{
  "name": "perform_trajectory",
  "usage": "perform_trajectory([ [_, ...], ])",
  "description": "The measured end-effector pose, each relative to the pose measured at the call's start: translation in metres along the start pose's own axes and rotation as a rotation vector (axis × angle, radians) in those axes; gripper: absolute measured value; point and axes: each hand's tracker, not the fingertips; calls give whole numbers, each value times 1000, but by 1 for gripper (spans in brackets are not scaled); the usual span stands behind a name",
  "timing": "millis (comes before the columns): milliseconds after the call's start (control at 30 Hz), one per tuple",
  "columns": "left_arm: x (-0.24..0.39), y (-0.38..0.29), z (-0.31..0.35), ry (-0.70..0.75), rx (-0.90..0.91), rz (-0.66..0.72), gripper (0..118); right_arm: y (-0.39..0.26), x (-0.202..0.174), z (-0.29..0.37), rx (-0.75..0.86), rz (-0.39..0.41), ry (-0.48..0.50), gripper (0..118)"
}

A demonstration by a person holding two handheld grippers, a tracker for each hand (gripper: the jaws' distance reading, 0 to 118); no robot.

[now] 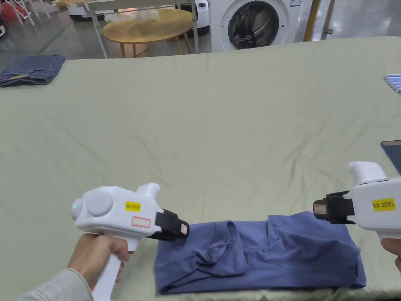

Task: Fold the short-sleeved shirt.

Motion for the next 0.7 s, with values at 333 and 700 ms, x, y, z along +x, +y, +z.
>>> perform_trajectory([
  [333,40,-31,-115,15,-141,-138,0,-10,8,5,-13,-9,-30,0],
  [700,47,-6,23,-186,95,-42,0,-2,8,2,-2,-15,-22,0],
])
